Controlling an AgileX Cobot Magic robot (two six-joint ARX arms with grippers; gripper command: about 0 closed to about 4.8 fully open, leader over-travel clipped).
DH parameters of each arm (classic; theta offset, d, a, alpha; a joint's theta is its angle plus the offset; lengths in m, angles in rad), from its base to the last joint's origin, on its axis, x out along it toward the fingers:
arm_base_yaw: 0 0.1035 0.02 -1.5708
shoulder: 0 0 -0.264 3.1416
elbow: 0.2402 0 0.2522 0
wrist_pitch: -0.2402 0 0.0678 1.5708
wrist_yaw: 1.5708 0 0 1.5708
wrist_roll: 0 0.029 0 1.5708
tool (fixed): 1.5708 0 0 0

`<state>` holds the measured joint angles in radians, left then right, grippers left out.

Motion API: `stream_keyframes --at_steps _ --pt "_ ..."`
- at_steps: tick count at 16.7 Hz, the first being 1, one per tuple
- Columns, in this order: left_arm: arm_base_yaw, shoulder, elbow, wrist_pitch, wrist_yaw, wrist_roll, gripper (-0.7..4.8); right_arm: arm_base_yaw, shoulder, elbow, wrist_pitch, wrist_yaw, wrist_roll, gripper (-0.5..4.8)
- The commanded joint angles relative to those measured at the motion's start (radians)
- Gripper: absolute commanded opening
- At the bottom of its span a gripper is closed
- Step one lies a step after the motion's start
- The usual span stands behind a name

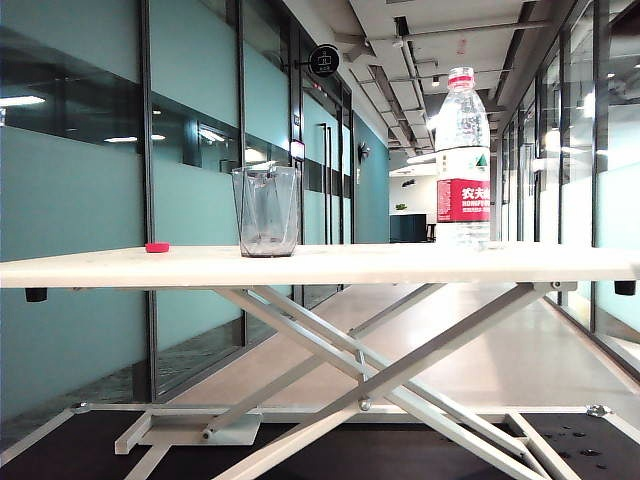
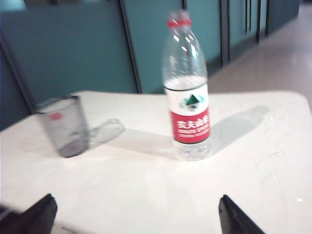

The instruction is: Pick up the mineral water bottle on the table and pour water into the mug until it's half full.

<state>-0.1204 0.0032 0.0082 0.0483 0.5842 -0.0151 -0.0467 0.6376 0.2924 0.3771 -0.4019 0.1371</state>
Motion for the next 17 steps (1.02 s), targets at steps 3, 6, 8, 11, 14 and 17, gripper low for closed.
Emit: stream_keyframes --at_steps 3,6,8,11,14,17 --pt "-0.001 0.000 0.002 0.012 0.004 0.007 -0.05 0.014 0.393 0.158 0.233 -0.078 -0.011 4.79" --pt "-0.001 0.001 0.002 0.011 0.004 0.007 -0.05 0.045 0.620 0.264 0.320 -0.113 -0.014 4.79" --pt "-0.001 0.000 0.002 0.005 0.004 0.007 -0.05 0.062 0.806 0.357 0.380 -0.116 -0.014 4.79" --pt "-0.002 0.001 0.002 -0.018 0.004 0.008 -0.05 0.067 0.980 0.472 0.390 -0.117 -0.014 4.79" --pt "-0.001 0.000 0.002 -0.039 0.004 0.008 -0.05 0.068 1.107 0.585 0.391 -0.119 -0.038 4.79" --pt "-0.002 0.000 0.002 -0.040 0.004 0.009 -0.05 0.068 1.190 0.669 0.389 -0.121 -0.053 4.79"
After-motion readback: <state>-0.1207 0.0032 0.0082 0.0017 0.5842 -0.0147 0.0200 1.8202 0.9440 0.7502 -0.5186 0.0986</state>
